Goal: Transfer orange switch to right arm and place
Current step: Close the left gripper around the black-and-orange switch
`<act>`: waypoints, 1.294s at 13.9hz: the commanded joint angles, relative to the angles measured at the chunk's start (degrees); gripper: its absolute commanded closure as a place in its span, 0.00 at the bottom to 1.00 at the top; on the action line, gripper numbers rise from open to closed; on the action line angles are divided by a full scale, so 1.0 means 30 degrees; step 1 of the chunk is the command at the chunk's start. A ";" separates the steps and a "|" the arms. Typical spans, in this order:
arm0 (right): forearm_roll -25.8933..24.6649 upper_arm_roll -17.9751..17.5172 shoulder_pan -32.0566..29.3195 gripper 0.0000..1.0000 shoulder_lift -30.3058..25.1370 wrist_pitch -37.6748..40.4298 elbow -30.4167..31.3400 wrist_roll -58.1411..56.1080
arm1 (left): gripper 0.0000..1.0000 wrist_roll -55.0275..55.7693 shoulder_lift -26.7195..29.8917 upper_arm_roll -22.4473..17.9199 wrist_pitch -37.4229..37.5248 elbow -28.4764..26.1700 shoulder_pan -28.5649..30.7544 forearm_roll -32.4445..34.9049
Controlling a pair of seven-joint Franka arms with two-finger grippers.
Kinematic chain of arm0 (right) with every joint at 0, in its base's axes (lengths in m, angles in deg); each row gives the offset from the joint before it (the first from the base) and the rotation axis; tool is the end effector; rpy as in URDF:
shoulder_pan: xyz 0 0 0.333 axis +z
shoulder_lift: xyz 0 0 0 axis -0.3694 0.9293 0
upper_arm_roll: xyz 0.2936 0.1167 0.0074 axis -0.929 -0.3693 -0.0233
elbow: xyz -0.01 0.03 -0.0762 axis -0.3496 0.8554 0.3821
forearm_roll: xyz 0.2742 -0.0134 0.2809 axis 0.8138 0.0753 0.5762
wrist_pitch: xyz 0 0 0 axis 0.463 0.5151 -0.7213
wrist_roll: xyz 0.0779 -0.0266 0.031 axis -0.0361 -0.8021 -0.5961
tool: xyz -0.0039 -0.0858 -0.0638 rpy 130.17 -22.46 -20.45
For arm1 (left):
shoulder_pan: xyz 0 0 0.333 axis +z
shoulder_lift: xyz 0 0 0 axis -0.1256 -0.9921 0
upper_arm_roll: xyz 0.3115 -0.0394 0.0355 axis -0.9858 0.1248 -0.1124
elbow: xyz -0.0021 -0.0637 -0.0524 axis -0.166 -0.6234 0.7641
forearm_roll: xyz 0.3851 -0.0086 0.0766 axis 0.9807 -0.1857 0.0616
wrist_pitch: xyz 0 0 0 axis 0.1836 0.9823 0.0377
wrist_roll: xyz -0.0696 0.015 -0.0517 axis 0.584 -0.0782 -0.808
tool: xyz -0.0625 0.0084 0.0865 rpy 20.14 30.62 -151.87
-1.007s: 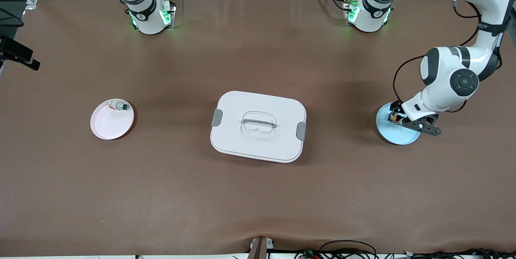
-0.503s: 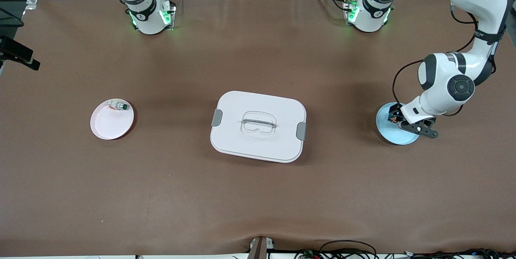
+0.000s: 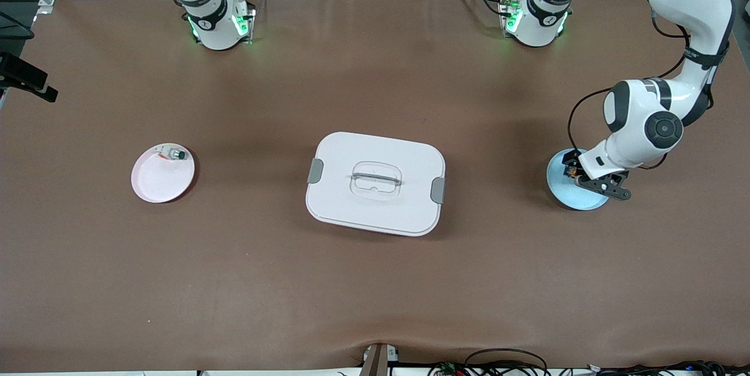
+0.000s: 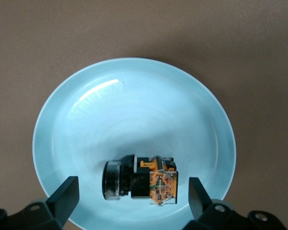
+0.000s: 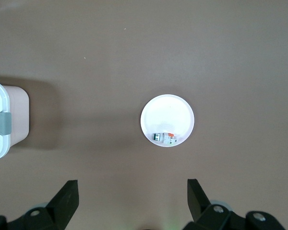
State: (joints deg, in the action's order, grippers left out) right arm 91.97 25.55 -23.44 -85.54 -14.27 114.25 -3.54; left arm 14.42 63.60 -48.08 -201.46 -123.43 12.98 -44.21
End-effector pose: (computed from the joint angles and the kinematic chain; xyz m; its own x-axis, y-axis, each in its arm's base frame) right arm 0.5473 -0.0406 0.6811 0.9980 -0.0561 -0.0279 -0.0571 -0.9978 -0.0348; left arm 0.5385 0.0323 0.2075 0.9222 -0.3767 -0.0874 -0.3806 -0.9241 -0.0331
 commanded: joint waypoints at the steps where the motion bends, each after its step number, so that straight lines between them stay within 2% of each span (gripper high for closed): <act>1: -0.0160 -0.0121 -0.0175 0.00 -0.0337 0.0067 0.0307 0.0281 | 0.00 -0.0229 0.0027 0.0152 -0.0817 -0.0491 0.0335 0.0440; 18: -0.0160 -0.0121 -0.0351 0.00 -0.0337 -0.0079 0.0337 0.0252 | 0.00 -0.0875 -0.1028 0.0181 -0.1786 -0.0580 0.0629 0.0441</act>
State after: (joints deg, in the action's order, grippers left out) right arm 91.96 25.70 -23.93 -85.54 -14.31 114.29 -3.46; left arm 11.55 60.62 -48.09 -205.79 -124.71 14.11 -44.21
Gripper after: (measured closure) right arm 0.000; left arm 0.000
